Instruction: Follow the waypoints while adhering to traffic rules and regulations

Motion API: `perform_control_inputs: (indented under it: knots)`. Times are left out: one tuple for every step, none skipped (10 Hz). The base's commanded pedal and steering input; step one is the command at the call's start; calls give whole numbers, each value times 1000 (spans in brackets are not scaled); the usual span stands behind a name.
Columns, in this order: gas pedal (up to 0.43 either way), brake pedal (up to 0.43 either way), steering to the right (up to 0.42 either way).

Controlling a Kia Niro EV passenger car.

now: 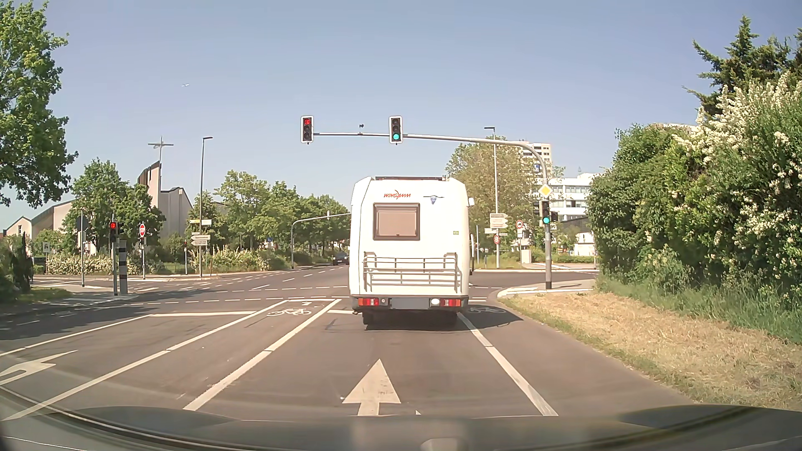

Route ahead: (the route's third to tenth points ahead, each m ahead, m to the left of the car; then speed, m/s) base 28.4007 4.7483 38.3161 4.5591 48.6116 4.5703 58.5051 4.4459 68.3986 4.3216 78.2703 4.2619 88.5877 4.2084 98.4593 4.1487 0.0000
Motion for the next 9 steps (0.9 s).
perform_control_inputs:
  knots:
    - [0,0,5]
    - [0,0,5]
    - [0,0,5]
    - [0,0,5]
    - [79,0,5]
    - [118,0,5]
    - [138,0,5]
    - [157,0,5]
    - [169,0,5]
